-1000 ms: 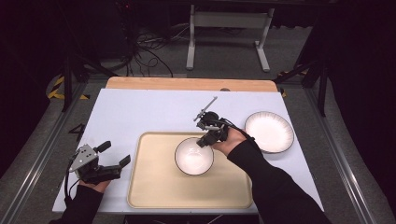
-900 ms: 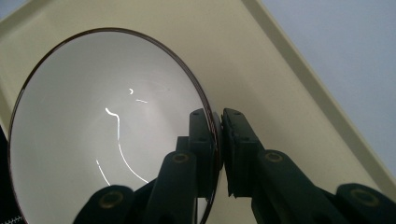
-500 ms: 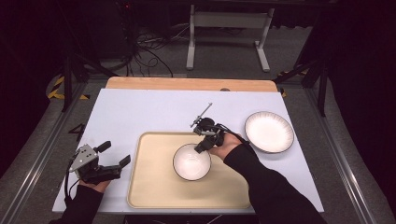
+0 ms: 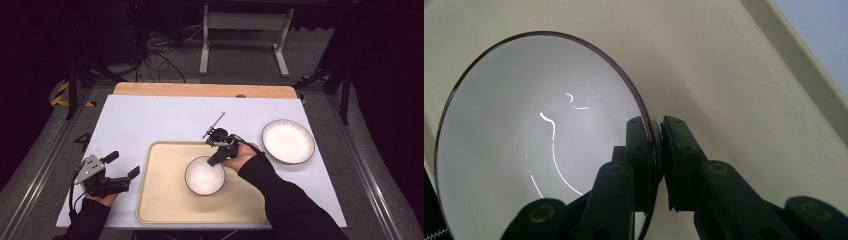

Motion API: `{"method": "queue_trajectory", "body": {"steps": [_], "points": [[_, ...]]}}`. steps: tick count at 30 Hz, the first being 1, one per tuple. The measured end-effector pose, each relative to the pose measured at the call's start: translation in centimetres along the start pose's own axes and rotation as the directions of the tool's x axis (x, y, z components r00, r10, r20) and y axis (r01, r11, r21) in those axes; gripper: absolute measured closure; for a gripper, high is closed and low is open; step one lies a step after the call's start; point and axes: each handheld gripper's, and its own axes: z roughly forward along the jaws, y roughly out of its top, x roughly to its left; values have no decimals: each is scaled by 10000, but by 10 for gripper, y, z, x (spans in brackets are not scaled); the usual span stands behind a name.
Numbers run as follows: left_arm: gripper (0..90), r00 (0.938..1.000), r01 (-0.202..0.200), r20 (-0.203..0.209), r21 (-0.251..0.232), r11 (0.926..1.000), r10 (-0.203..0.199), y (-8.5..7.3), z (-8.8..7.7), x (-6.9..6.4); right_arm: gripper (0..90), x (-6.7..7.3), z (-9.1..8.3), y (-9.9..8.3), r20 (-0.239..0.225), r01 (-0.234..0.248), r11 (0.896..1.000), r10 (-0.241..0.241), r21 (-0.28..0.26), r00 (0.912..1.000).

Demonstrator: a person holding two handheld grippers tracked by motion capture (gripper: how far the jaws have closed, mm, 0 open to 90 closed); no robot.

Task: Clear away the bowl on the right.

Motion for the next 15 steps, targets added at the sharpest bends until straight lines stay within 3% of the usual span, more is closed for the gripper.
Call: {"method": "queue_trajectory", "body": {"steps": [15], "points": [[47, 10000, -2, 38, -2, 10000, 2, 0, 0, 0, 795, -6, 6, -2, -101, -176, 9998, 177, 64, 9998]]}}
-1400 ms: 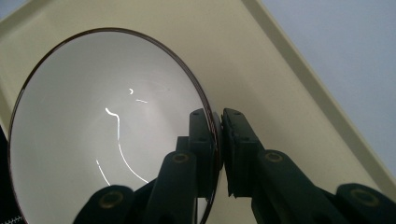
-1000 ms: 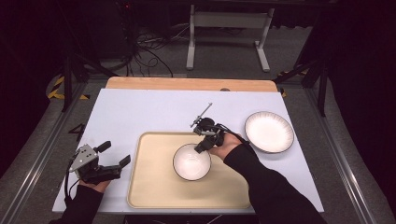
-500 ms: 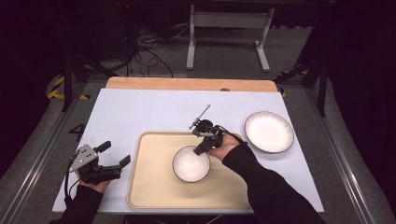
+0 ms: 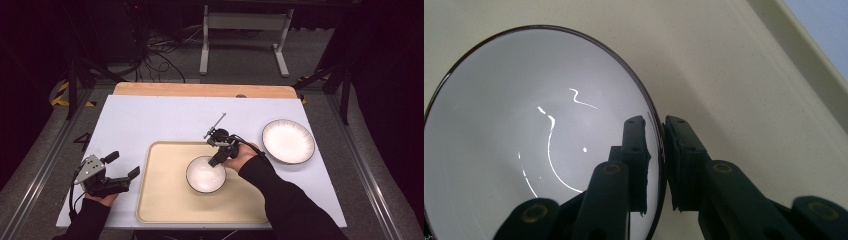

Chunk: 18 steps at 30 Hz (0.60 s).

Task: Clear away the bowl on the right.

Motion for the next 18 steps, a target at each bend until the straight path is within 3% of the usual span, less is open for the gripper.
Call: {"method": "queue_trajectory", "body": {"steps": [10, 18], "points": [[47, 10000, -28, 32, 22, 10000, 28, 0, 1, 1, 681, 5, -6, -1, -55, 123, 9993, -125, -344, 9999], [47, 10000, -43, 13, 26, 10000, 42, 0, 0, 0, 517, 12, -18, -3, 369, 458, 9945, -425, -945, 9984]]}}
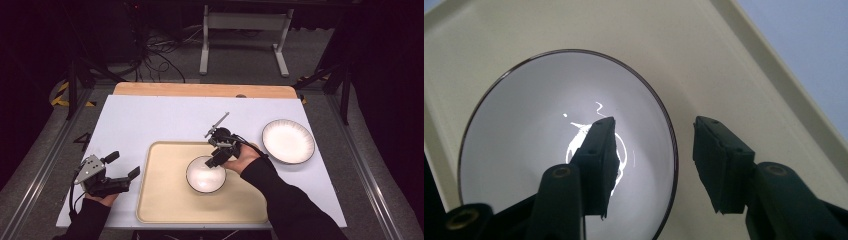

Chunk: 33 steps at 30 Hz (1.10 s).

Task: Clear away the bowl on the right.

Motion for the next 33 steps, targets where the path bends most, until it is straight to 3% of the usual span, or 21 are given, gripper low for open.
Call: {"method": "queue_trajectory", "body": {"steps": [9, 17, 28, 33], "points": [[47, 10000, 7, 6, 23, 10000, -7, 0, 0, 0, 435, 12, -21, -5, 649, 473, 9925, -401, -1125, 9971], [47, 10000, -12, 26, -2, 10000, 12, 0, 0, 0, 389, 20, -38, -9, 952, 904, 9720, -711, -2168, 9929], [46, 10000, -16, 20, 28, 10000, 16, 0, -1, 0, 312, 23, -49, -16, 1101, 1188, 9509, -905, -2859, 9898], [46, 10000, -23, 54, 52, 10000, 23, 0, -2, 0, 296, 23, -57, -28, 1138, 1205, 9387, -879, -3228, 9896]]}}
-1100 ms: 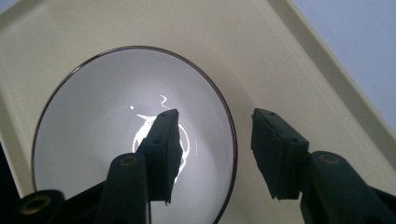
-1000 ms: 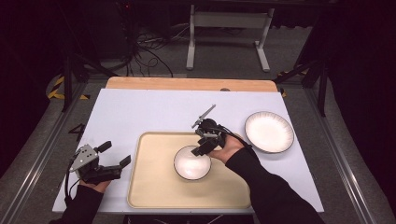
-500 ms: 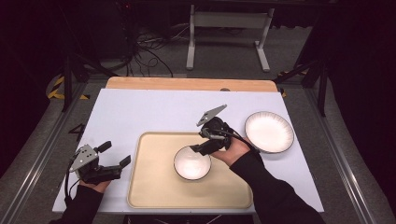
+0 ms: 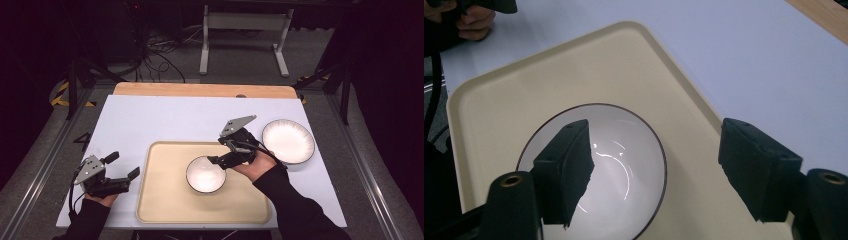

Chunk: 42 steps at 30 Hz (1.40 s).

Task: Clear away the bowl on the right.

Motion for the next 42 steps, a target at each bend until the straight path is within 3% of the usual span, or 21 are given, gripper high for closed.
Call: {"method": "queue_trajectory", "body": {"steps": [5, 11, 16, 21, 28, 32, 35, 38, 41, 42], "points": [[46, 10000, -7, -24, -3, 10000, 7, 0, 0, -1, 255, -3, -10, -12, 122, -215, 9997, 217, -138, 9997], [46, 10000, -27, -49, 5, 10000, 27, 0, 1, -1, 114, -8, -25, -24, 517, -636, 9976, 649, -268, 9966], [45, 10000, -50, -66, -30, 10000, 49, 0, 1, -1, 76, -11, -34, -39, 764, -634, 9973, 662, -380, 9949], [45, 9999, -74, -91, 14, 10000, 74, 0, 1, -2, 2, -19, -48, -53, 1148, -807, 9928, 906, -881, 9893], [47, 9999, -117, -56, 14, 9999, 117, 0, 1, -2, 0, -25, -65, -72, 1454, -757, 9851, 985, -1544, 9845], [47, 9999, -130, -41, 14, 9999, 130, 0, 1, -2, 0, -31, -72, -85, 1326, -806, 9756, 1092, -2042, 9851], [47, 9999, -120, -39, 13, 9999, 120, 0, 1, -2, 0, -36, -78, -95, 1571, -529, 9611, 984, -2712, 9827], [47, 9999, -136, -46, 21, 9999, 136, 0, 1, -2, 0, -38, -82, -101, 1637, -632, 9512, 1170, -3019, 9795], [47, 9999, -146, -62, 45, 9999, 146, 0, 1, -3, 0, -39, -85, -110, 2024, -11, 9277, 826, -3734, 9758], [47, 9999, -155, -65, 46, 9999, 155, 0, 1, -3, 0, -39, -86, -113, 2037, -61, 9294, 873, -3689, 9751]]}}
